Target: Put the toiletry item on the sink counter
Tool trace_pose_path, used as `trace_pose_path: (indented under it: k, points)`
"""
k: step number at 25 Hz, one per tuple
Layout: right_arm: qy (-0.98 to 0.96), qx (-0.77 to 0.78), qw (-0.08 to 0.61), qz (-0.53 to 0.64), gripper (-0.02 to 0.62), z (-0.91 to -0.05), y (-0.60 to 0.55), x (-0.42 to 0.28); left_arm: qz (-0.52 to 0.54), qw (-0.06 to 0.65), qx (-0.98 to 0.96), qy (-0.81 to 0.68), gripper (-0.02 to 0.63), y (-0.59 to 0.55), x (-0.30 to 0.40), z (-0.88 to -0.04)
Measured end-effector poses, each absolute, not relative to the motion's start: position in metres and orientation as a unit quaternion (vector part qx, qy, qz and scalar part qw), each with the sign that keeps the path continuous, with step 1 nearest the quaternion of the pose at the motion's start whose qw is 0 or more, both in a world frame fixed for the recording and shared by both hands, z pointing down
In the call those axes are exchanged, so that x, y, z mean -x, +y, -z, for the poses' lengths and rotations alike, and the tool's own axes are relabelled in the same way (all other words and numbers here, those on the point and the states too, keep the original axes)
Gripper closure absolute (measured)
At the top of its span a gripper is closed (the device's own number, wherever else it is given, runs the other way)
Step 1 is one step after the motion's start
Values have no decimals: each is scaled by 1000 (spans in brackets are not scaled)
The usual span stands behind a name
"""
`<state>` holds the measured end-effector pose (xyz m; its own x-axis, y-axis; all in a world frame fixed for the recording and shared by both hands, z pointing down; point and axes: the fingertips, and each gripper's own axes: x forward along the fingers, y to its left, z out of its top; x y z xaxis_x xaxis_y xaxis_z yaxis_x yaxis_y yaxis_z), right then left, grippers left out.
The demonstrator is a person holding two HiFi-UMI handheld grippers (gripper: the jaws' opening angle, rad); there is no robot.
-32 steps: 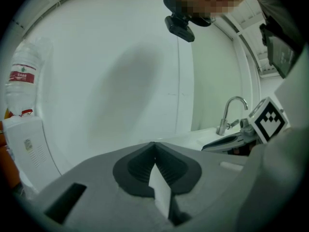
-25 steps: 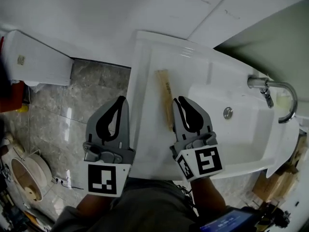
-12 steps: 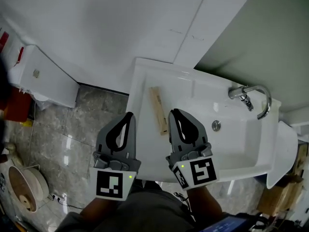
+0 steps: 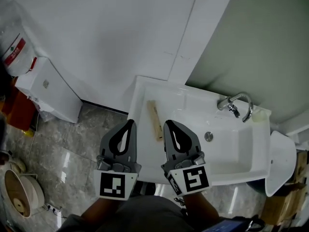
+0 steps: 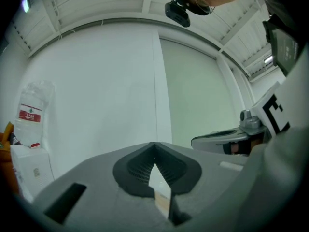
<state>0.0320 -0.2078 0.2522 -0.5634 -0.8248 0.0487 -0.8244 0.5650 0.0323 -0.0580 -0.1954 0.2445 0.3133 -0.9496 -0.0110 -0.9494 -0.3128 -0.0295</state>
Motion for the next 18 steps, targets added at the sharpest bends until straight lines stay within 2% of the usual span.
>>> trace_pose_path:
  k: [18]
  points:
    - [-885,-464,12,18,581,-233,-194,-44,8,42,816,576,595,-179,36,-228]
